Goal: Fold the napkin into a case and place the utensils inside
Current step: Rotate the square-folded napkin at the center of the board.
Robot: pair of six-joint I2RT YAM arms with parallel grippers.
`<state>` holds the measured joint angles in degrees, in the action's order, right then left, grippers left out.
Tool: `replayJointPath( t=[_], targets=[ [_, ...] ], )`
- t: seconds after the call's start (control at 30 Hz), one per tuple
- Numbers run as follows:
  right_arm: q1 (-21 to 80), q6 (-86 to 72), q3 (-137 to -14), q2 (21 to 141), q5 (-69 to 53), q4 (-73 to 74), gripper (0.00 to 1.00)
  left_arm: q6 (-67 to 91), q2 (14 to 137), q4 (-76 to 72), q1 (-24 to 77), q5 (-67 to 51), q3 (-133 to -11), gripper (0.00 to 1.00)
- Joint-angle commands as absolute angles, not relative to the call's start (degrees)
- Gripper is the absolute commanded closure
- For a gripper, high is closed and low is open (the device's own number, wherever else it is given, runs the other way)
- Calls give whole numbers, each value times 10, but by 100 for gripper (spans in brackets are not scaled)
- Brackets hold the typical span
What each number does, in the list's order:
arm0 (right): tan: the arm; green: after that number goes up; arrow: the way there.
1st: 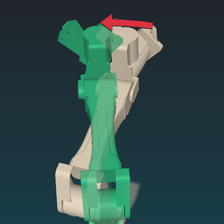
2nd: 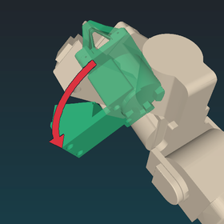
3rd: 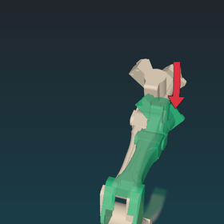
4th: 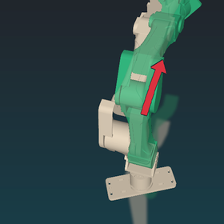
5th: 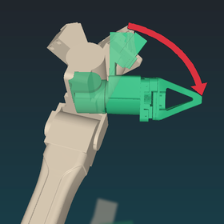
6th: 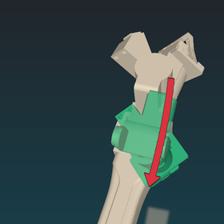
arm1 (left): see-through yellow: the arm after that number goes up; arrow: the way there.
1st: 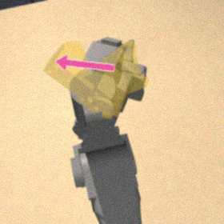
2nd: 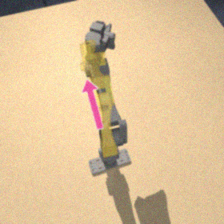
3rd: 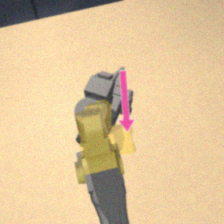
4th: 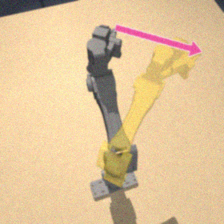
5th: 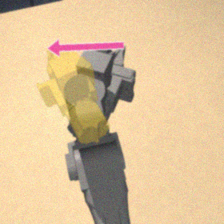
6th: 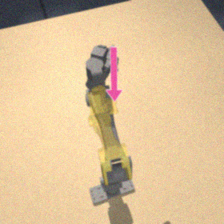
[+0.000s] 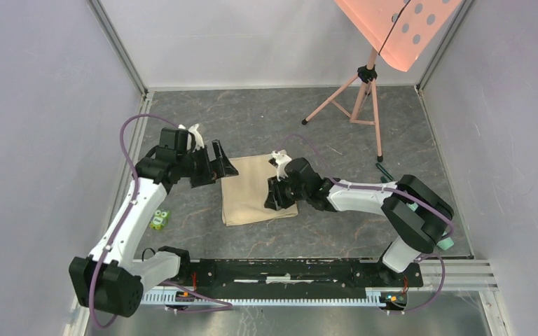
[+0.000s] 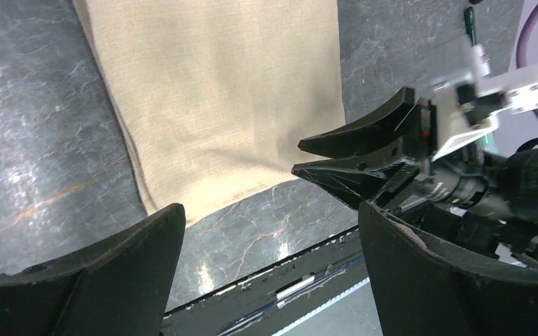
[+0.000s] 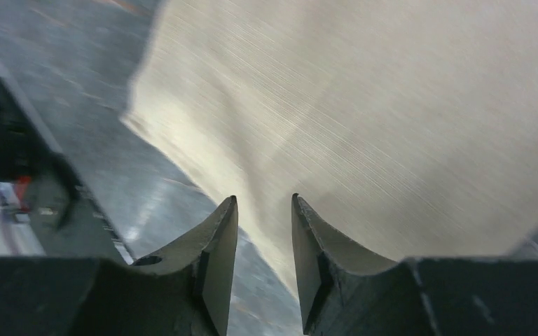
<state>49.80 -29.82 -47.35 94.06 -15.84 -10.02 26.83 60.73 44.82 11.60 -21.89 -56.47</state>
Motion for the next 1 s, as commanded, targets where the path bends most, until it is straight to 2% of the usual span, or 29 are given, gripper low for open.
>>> replayJointPath(
  t=[0.0, 0.17, 0.27, 0.33, 0.4, 0.5, 0.57, 0.63, 0.77, 0.87, 0.97],
  targets=[
    [499, -233, -448, 924, -47, -27, 62, 288, 661, 361, 116, -274, -577, 1],
    [467, -169, -433, 930, 42, 54, 64, 268, 740, 358, 117, -287, -616, 1],
    [412, -121, -455, 924, 169, 109, 64, 269, 763, 346, 118, -271, -626, 1],
    [383, -77, -491, 936, 240, 83, 64, 277, 781, 325, 118, -258, -629, 1],
    [369, -30, -565, 972, 208, 55, 62, 288, 817, 299, 118, -241, -635, 1],
    [369, -6, -719, 1017, 163, 135, 52, 289, 891, 303, 120, -242, -673, 1],
    [367, -17, -736, 995, 127, 142, 42, 291, 942, 306, 126, -251, -694, 1],
    [361, -38, -712, 961, 67, 138, 36, 288, 986, 307, 137, -258, -704, 5],
    [347, -85, -606, 884, -44, 98, 27, 245, 1051, 332, 160, -192, -728, 4],
    [342, -110, -531, 831, -91, 70, 26, 200, 1095, 373, 178, -154, -760, 5],
    [340, -119, -483, 798, -95, 63, 26, 188, 1112, 384, 181, -182, -749, 13]
  ],
)
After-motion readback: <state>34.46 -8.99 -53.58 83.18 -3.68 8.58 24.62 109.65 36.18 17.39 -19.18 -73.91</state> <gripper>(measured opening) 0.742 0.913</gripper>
